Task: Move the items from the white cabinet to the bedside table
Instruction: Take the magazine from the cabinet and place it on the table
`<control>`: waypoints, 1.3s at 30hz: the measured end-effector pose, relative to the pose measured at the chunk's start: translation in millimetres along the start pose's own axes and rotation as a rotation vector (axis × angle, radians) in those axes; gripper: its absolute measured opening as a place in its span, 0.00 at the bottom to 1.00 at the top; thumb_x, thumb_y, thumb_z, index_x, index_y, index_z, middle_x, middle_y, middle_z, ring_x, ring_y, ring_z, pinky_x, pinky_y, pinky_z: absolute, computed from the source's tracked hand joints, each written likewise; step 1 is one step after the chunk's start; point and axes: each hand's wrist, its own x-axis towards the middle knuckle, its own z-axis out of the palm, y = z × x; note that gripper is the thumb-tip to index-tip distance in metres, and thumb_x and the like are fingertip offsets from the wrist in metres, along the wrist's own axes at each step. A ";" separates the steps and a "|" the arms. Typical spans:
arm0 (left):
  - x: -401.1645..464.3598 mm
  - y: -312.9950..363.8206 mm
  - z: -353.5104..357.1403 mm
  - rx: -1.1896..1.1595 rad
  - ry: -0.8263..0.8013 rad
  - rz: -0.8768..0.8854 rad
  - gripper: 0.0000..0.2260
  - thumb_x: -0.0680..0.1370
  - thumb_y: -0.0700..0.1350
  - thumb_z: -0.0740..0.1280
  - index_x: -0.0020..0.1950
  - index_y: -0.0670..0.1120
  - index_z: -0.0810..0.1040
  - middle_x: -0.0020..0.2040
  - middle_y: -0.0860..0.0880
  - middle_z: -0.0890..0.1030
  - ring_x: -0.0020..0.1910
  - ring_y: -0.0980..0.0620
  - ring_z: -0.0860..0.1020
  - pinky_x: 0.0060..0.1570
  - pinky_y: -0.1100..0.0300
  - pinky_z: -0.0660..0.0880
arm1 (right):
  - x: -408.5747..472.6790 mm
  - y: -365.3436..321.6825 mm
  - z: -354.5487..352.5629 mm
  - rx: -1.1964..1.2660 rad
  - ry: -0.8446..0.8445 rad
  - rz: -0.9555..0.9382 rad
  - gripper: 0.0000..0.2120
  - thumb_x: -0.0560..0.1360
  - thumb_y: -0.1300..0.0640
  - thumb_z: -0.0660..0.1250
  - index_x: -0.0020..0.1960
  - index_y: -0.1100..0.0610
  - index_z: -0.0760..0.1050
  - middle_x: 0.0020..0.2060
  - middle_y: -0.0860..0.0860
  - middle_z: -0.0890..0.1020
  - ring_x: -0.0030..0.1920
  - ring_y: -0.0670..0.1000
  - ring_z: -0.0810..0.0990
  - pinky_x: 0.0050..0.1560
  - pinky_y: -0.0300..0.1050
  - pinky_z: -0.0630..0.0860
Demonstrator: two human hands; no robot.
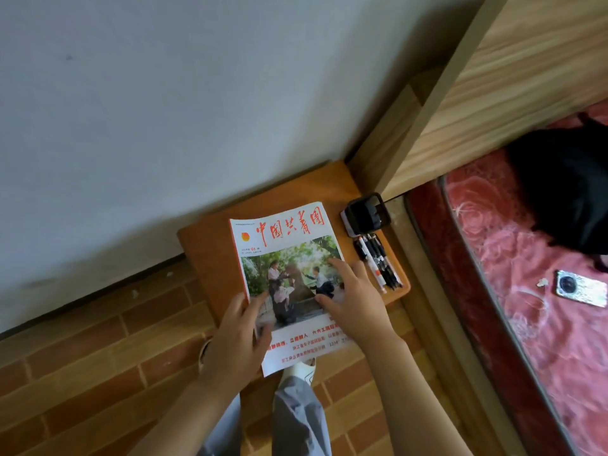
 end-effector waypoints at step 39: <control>98.5 -51.2 16.5 0.605 -0.291 0.342 0.35 0.75 0.60 0.74 0.79 0.53 0.67 0.82 0.48 0.59 0.83 0.45 0.52 0.76 0.40 0.63 | 31.2 75.7 94.1 -0.170 0.122 -0.195 0.35 0.79 0.50 0.73 0.81 0.48 0.63 0.84 0.49 0.55 0.83 0.56 0.50 0.82 0.60 0.55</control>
